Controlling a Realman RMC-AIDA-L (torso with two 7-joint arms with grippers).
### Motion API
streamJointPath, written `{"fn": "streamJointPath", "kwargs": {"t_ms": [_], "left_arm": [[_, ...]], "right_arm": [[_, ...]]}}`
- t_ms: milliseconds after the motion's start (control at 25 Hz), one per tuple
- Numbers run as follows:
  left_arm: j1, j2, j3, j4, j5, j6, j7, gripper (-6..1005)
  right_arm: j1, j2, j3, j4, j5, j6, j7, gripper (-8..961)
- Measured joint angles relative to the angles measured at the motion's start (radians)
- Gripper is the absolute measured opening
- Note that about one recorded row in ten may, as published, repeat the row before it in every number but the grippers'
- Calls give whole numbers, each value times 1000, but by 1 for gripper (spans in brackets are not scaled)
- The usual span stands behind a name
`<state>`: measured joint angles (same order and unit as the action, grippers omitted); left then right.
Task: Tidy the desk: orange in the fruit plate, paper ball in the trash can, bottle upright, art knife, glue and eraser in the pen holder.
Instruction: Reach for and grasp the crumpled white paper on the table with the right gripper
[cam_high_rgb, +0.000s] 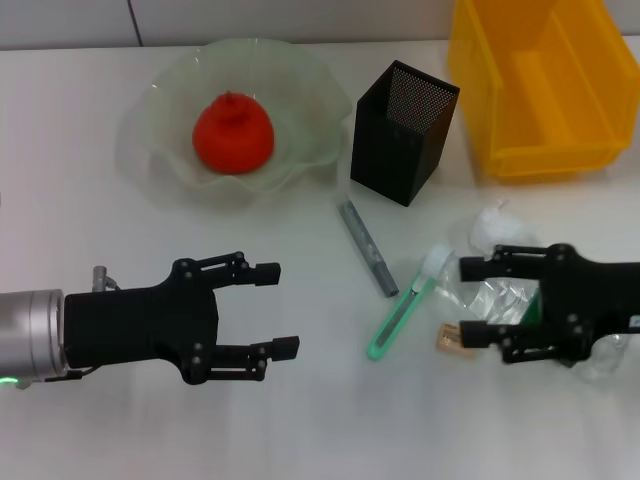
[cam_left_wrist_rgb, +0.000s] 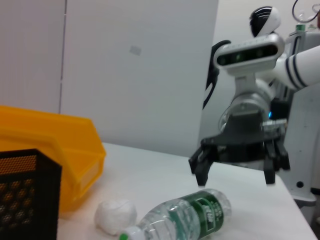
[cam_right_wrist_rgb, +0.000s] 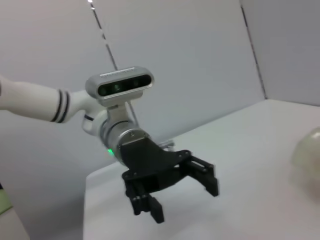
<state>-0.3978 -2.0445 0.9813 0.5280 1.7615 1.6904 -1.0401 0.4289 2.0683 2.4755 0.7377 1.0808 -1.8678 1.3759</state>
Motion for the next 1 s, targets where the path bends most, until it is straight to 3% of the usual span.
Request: {"fn": "streamJointPath", "kwargs": {"t_ms": [80, 120, 160, 280, 320, 360, 520, 760, 1000], "left_arm": [[2, -1, -1, 0, 0, -18, 1, 825], [3, -1, -1, 0, 0, -25, 1, 825], [3, -1, -1, -1, -1, -30, 1, 825], [0, -2, 3, -7, -1, -39, 1, 825], [-1, -2, 3, -9, -1, -41, 1, 825], [-4, -2, 3, -10, -2, -44, 1, 825], [-7, -8, -1, -10, -2, -54, 2, 824], [-13, -12, -1, -10, -3, -59, 2, 824], [-20, -13, -2, -10, -4, -63, 2, 824]], "right_arm": [[-3, 0, 0, 44, 0, -7, 47, 815], [-8, 0, 1, 139, 4, -29, 165, 815], [-8, 0, 1, 139, 4, -29, 165, 815], [-2, -1, 0, 300, 5, -50, 391, 816], [10, -4, -6, 412, -20, -52, 566, 816], [10, -4, -6, 412, -20, -52, 566, 816], [81, -26, -61, 610, -177, -52, 916, 816], [160, -36, -160, 605, -398, 29, 1107, 816], [176, -32, -284, 551, -503, 159, 1177, 816]]}}
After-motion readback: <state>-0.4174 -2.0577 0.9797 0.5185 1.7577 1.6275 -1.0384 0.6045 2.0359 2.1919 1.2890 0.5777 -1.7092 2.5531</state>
